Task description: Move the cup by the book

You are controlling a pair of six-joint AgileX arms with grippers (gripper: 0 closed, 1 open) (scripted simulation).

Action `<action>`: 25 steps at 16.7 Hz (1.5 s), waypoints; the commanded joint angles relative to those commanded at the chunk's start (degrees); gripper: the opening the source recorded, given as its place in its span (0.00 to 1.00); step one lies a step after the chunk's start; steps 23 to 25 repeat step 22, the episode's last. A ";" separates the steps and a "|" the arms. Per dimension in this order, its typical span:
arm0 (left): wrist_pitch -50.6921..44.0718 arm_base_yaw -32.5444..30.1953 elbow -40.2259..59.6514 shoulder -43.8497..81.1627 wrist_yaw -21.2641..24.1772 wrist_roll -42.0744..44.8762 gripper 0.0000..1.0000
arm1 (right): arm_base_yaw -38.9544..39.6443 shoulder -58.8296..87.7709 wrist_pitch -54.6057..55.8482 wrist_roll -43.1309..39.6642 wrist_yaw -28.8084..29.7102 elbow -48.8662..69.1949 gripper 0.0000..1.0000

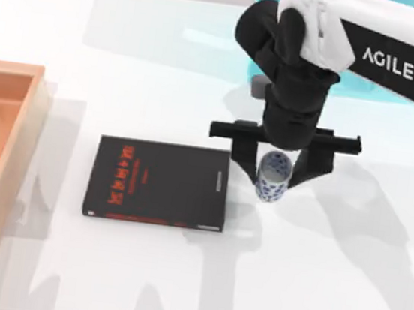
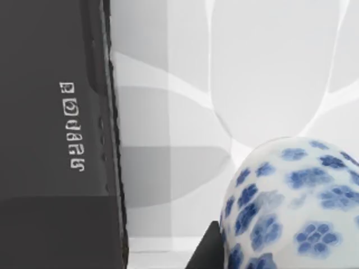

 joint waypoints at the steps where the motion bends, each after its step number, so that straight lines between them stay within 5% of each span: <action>1: 0.00 0.00 0.00 0.00 0.00 0.00 1.00 | 0.00 0.00 0.00 0.00 0.00 0.00 0.00; 3: 0.00 0.00 0.00 0.00 0.00 0.00 1.00 | 0.00 0.00 0.00 0.00 0.00 0.00 0.00; 16: 0.00 0.00 0.00 0.00 0.00 0.00 1.00 | 0.00 0.00 0.00 0.00 0.00 0.00 0.98; 25: 0.00 0.00 0.00 0.00 0.00 0.00 1.00 | 0.00 0.00 0.00 0.00 0.00 0.00 1.00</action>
